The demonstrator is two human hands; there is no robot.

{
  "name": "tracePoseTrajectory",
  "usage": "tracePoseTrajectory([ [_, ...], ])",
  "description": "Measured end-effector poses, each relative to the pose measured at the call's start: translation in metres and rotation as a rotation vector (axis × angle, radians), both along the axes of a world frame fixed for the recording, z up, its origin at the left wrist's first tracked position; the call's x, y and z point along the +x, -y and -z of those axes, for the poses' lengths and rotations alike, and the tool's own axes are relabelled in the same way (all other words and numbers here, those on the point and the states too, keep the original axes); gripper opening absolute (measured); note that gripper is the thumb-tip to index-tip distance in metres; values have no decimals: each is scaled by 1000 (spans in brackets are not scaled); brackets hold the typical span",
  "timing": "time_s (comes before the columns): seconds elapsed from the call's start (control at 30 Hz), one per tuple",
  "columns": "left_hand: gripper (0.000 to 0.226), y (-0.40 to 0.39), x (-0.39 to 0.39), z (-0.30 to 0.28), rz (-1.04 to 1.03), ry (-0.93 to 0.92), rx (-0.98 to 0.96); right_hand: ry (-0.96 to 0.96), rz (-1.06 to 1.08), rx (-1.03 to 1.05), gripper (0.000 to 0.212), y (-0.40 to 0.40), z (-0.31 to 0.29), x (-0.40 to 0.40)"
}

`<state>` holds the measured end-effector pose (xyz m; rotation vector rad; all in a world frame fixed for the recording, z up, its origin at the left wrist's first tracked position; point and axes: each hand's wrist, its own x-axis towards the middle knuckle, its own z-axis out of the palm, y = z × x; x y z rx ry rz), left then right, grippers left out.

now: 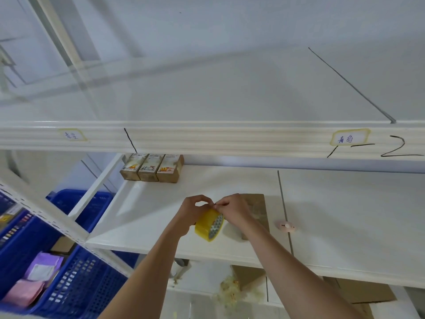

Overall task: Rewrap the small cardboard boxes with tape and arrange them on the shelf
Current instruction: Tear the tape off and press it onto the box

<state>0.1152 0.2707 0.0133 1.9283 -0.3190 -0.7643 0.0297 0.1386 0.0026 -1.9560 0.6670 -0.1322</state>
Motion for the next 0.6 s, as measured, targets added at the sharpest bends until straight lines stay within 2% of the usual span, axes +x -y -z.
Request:
tracePoseTrajectory([
  [0.3,10,-16,18,0,34,11,27,-72,54,144,17,-15,-7,17],
  [0.5,22,-38,45,-10,189,10,16,-68,118,125,16,-33,-14,37],
  [0.6,18,-50,59,-13,250,-1,19,-63,147,160,14,-46,-14,48],
])
